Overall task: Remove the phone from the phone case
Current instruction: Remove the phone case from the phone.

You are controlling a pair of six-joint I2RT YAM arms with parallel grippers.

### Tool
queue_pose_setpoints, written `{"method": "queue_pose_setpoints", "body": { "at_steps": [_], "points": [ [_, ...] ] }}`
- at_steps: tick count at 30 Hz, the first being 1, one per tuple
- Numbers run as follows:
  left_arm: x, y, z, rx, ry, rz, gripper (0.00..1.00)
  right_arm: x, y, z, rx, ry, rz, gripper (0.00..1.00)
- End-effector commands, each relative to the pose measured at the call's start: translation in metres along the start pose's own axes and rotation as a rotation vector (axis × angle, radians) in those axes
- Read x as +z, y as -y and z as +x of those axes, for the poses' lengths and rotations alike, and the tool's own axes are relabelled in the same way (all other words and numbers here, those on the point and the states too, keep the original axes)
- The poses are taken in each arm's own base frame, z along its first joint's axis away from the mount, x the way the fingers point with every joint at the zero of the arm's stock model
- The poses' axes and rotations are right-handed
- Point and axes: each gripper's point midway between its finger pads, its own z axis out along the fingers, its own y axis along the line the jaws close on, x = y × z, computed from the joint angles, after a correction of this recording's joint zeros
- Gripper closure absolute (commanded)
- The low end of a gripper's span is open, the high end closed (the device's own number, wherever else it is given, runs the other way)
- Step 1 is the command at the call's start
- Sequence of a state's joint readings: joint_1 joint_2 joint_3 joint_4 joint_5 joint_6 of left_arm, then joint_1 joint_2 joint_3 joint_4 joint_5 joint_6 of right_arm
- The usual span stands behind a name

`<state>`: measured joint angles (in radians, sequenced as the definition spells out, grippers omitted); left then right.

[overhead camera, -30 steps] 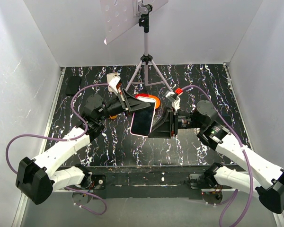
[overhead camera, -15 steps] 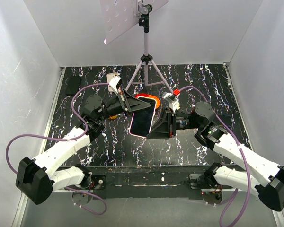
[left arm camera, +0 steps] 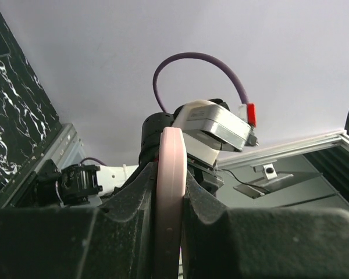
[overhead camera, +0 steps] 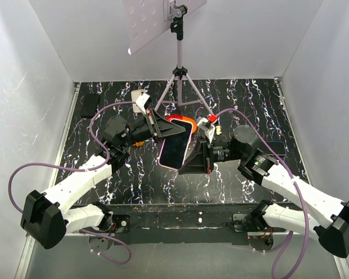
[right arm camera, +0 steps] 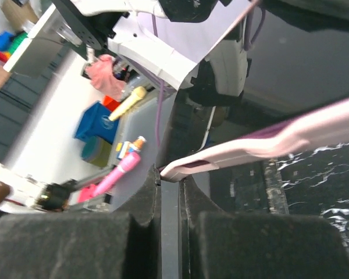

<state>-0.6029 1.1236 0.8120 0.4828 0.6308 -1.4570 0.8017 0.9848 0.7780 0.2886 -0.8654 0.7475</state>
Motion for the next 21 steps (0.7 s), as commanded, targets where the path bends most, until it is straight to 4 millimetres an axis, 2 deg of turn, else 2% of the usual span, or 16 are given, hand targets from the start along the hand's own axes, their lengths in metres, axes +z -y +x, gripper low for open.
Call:
{"method": "queue_pose_setpoints", "body": {
  "at_steps": [1,6,10,11,13,14,16,17,19,21],
  "points": [
    [0.002,0.007,0.006,-0.189,-0.052,0.003,1.00,-0.001,0.003,-0.020,-0.359,0.067,0.086,0.99],
    [-0.002,0.004,0.019,-0.265,-0.118,-0.029,1.00,-0.006,0.006,-0.052,-0.569,0.121,0.242,0.99],
    [-0.007,0.009,0.019,-0.260,-0.098,-0.014,1.00,-0.006,0.011,-0.085,-0.570,0.184,0.350,0.99],
    [-0.008,0.014,0.017,-0.254,-0.087,0.003,1.00,-0.011,0.020,-0.094,-0.527,0.215,0.427,0.99],
    [-0.008,0.022,0.014,-0.248,-0.071,0.040,1.00,-0.031,0.056,-0.101,-0.420,0.284,0.666,0.99],
    [-0.008,0.025,0.013,-0.242,-0.064,0.054,1.00,-0.048,0.078,-0.103,-0.353,0.345,0.822,0.99],
    [-0.007,0.031,0.008,-0.228,-0.039,0.077,1.00,-0.087,0.113,-0.091,-0.225,0.417,1.095,0.99],
    [-0.007,0.034,0.006,-0.217,-0.030,0.087,1.00,-0.096,0.123,-0.079,-0.181,0.409,1.149,0.99],
    [-0.006,0.037,0.002,-0.196,-0.011,0.101,1.00,-0.102,0.127,-0.062,-0.109,0.377,1.178,0.99],
    [-0.003,0.034,-0.001,-0.153,0.006,0.086,1.00,-0.085,0.113,-0.048,-0.068,0.299,1.060,0.96]
  ]
}}
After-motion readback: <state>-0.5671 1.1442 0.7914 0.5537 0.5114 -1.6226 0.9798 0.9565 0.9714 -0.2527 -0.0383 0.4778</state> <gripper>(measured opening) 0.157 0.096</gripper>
